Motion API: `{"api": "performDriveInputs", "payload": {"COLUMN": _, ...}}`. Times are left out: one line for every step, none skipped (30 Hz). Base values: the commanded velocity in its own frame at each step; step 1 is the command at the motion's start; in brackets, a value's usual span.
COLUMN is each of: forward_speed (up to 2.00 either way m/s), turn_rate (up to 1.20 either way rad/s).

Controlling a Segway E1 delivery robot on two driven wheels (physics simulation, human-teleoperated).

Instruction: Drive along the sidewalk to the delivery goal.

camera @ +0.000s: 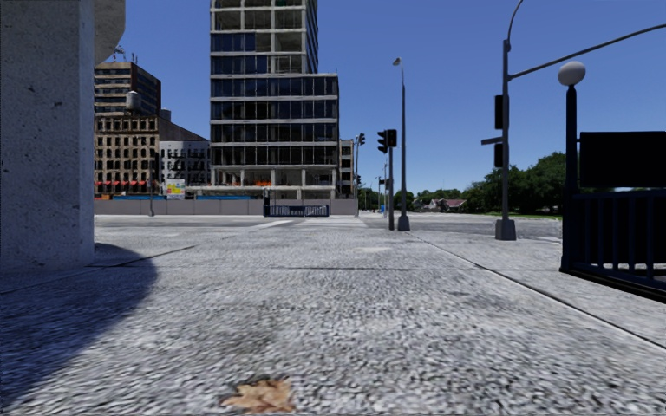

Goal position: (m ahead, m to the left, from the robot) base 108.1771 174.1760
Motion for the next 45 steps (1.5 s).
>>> {"api": "performDriveInputs", "payload": {"forward_speed": 2.00, "turn_rate": 0.00}}
{"api": "performDriveInputs", "payload": {"forward_speed": 2.00, "turn_rate": 0.00}}
{"api": "performDriveInputs", "payload": {"forward_speed": 2.00, "turn_rate": 0.00}}
{"api": "performDriveInputs", "payload": {"forward_speed": 2.00, "turn_rate": 0.00}}
{"api": "performDriveInputs", "payload": {"forward_speed": 2.00, "turn_rate": 0.00}}
{"api": "performDriveInputs", "payload": {"forward_speed": 2.00, "turn_rate": 0.00}}
{"api": "performDriveInputs", "payload": {"forward_speed": 2.00, "turn_rate": 0.00}}
{"api": "performDriveInputs", "payload": {"forward_speed": 2.00, "turn_rate": 0.00}}
{"api": "performDriveInputs", "payload": {"forward_speed": 2.00, "turn_rate": 0.00}}
{"api": "performDriveInputs", "payload": {"forward_speed": 2.00, "turn_rate": -0.02}}
{"api": "performDriveInputs", "payload": {"forward_speed": 2.00, "turn_rate": -0.07}}
{"api": "performDriveInputs", "payload": {"forward_speed": 2.00, "turn_rate": -0.09}}
{"api": "performDriveInputs", "payload": {"forward_speed": 2.00, "turn_rate": -0.09}}
{"api": "performDriveInputs", "payload": {"forward_speed": 2.00, "turn_rate": -0.11}}
{"api": "performDriveInputs", "payload": {"forward_speed": 2.00, "turn_rate": -0.14}}
{"api": "performDriveInputs", "payload": {"forward_speed": 2.00, "turn_rate": -0.16}}
{"api": "performDriveInputs", "payload": {"forward_speed": 2.00, "turn_rate": -0.16}}
{"api": "performDriveInputs", "payload": {"forward_speed": 2.00, "turn_rate": -0.17}}
{"api": "performDriveInputs", "payload": {"forward_speed": 2.00, "turn_rate": -0.19}}
{"api": "performDriveInputs", "payload": {"forward_speed": 2.00, "turn_rate": -0.20}}
{"api": "performDriveInputs", "payload": {"forward_speed": 2.00, "turn_rate": -0.21}}
{"api": "performDriveInputs", "payload": {"forward_speed": 2.00, "turn_rate": -0.21}}
{"api": "performDriveInputs", "payload": {"forward_speed": 2.00, "turn_rate": -0.21}}
{"api": "performDriveInputs", "payload": {"forward_speed": 2.00, "turn_rate": -0.22}}
{"api": "performDriveInputs", "payload": {"forward_speed": 2.00, "turn_rate": -0.22}}
{"api": "performDriveInputs", "payload": {"forward_speed": 2.00, "turn_rate": -0.22}}
{"api": "performDriveInputs", "payload": {"forward_speed": 2.00, "turn_rate": -0.22}}
{"api": "performDriveInputs", "payload": {"forward_speed": 2.00, "turn_rate": -0.22}}
{"api": "performDriveInputs", "payload": {"forward_speed": 2.00, "turn_rate": -0.22}}
{"api": "performDriveInputs", "payload": {"forward_speed": 2.00, "turn_rate": -0.22}}
{"api": "performDriveInputs", "payload": {"forward_speed": 2.00, "turn_rate": -0.25}}
{"api": "performDriveInputs", "payload": {"forward_speed": 2.00, "turn_rate": -0.25}}
{"api": "performDriveInputs", "payload": {"forward_speed": 2.00, "turn_rate": -0.26}}
{"api": "performDriveInputs", "payload": {"forward_speed": 2.00, "turn_rate": -0.26}}
{"api": "performDriveInputs", "payload": {"forward_speed": 2.00, "turn_rate": -0.26}}
{"api": "performDriveInputs", "payload": {"forward_speed": 2.00, "turn_rate": -0.26}}
{"api": "performDriveInputs", "payload": {"forward_speed": 2.00, "turn_rate": -0.26}}
{"api": "performDriveInputs", "payload": {"forward_speed": 2.00, "turn_rate": -0.26}}
{"api": "performDriveInputs", "payload": {"forward_speed": 2.00, "turn_rate": -0.26}}
{"api": "performDriveInputs", "payload": {"forward_speed": 2.00, "turn_rate": -0.26}}
{"api": "performDriveInputs", "payload": {"forward_speed": 2.00, "turn_rate": -0.26}}
{"api": "performDriveInputs", "payload": {"forward_speed": 2.00, "turn_rate": -0.26}}
{"api": "performDriveInputs", "payload": {"forward_speed": 2.00, "turn_rate": -0.22}}
{"api": "performDriveInputs", "payload": {"forward_speed": 2.00, "turn_rate": -0.02}}
{"api": "performDriveInputs", "payload": {"forward_speed": 2.00, "turn_rate": 0.00}}
